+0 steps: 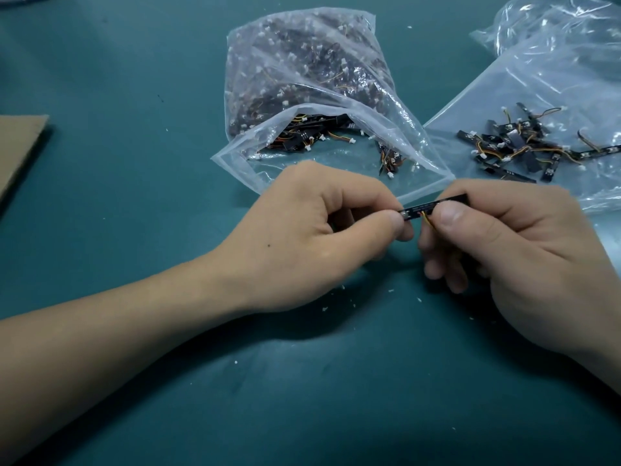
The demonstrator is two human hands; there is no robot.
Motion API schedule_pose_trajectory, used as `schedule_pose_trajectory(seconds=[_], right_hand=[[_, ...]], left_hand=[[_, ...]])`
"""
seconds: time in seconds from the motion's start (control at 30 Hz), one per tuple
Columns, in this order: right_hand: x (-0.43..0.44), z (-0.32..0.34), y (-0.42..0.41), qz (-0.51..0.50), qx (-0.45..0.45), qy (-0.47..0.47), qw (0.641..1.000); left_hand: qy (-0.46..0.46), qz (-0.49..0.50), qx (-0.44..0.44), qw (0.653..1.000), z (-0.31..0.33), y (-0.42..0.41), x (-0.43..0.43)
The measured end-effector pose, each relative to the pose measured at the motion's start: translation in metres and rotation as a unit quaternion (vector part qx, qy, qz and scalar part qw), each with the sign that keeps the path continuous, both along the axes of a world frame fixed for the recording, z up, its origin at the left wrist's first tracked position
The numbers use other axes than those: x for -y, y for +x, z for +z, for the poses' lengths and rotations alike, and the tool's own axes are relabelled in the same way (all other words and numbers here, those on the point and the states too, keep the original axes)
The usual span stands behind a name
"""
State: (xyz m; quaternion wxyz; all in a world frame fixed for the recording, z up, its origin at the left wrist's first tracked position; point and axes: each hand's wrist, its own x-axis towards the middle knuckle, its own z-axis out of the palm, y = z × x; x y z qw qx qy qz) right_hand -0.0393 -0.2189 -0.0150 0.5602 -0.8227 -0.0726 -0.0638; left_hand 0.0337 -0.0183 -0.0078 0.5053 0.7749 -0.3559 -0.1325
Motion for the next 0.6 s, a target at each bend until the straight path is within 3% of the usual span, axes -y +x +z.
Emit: schedule_pose_trajectory(seconds=[0.2,0.43,0.6], right_hand=[[-0.0004,-0.0001,0.0003,0.019,-0.003,0.025,1.0],[-0.0019,0.0001,-0.0003,-0.001,0.024,-0.083,0.996],[-0.0003,0.0004,-0.0002,0.014,0.0,-0.036,0.999]], left_hand=[[-0.003,-0.004,-0.008,1.0,0.0017,-0.0018,0.0007],[0.001,-0.016,-0.013,1.0,0.0034,-0.0018,0.001],[0.008,0.006,0.003,1.0,0.0021,-0.0025,0.0019]])
